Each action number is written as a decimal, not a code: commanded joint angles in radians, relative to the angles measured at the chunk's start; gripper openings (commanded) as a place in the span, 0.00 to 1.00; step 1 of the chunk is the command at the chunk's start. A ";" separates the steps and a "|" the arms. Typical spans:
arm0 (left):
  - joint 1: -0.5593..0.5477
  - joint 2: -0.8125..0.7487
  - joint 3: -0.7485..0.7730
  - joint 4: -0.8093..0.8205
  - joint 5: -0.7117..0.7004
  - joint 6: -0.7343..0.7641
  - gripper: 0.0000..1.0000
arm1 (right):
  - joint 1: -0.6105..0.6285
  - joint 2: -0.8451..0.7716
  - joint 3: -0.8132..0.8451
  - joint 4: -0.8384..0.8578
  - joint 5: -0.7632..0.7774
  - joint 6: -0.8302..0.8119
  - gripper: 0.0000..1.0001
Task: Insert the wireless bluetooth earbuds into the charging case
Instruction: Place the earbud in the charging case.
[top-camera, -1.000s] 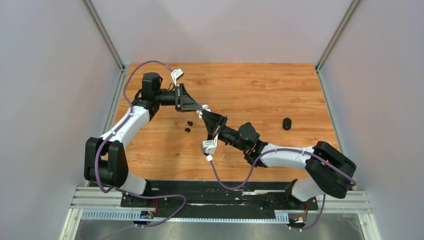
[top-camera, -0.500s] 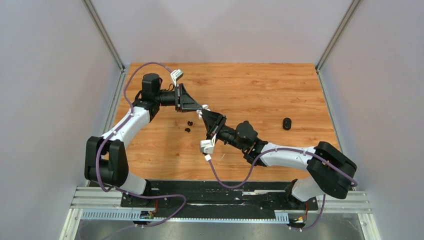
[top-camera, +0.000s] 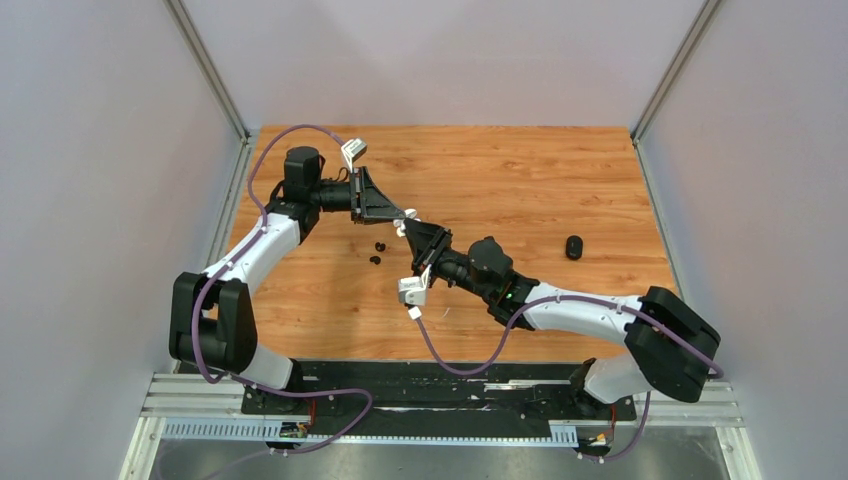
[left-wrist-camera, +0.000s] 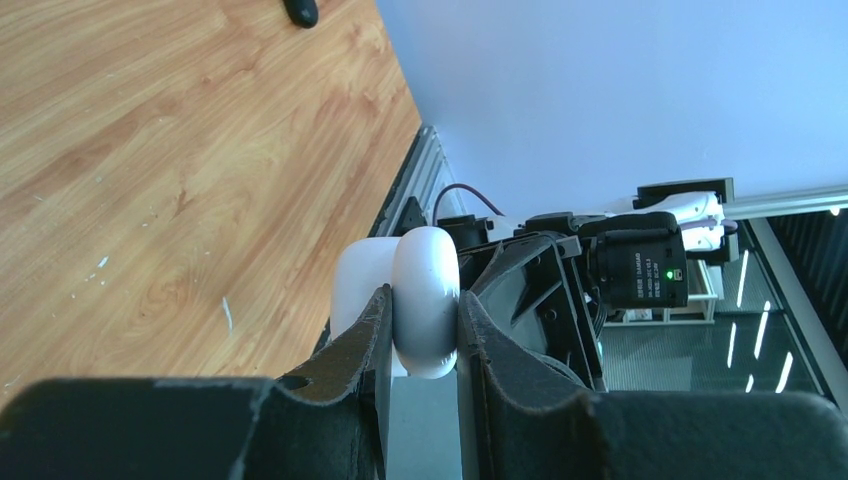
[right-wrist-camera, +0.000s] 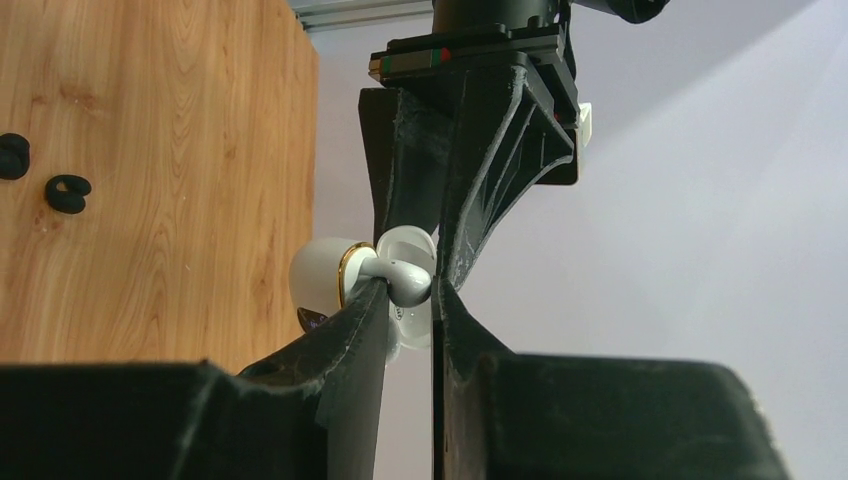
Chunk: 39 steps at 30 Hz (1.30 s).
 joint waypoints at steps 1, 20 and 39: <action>-0.008 -0.017 0.005 0.056 0.047 -0.036 0.00 | 0.005 -0.020 0.026 -0.121 0.010 -0.007 0.19; 0.024 -0.028 0.038 -0.100 -0.158 0.013 0.00 | 0.031 0.025 0.182 -0.468 0.148 0.070 0.14; 0.030 -0.045 0.013 -0.059 -0.155 0.025 0.00 | 0.038 0.033 0.226 -0.523 0.186 0.072 0.26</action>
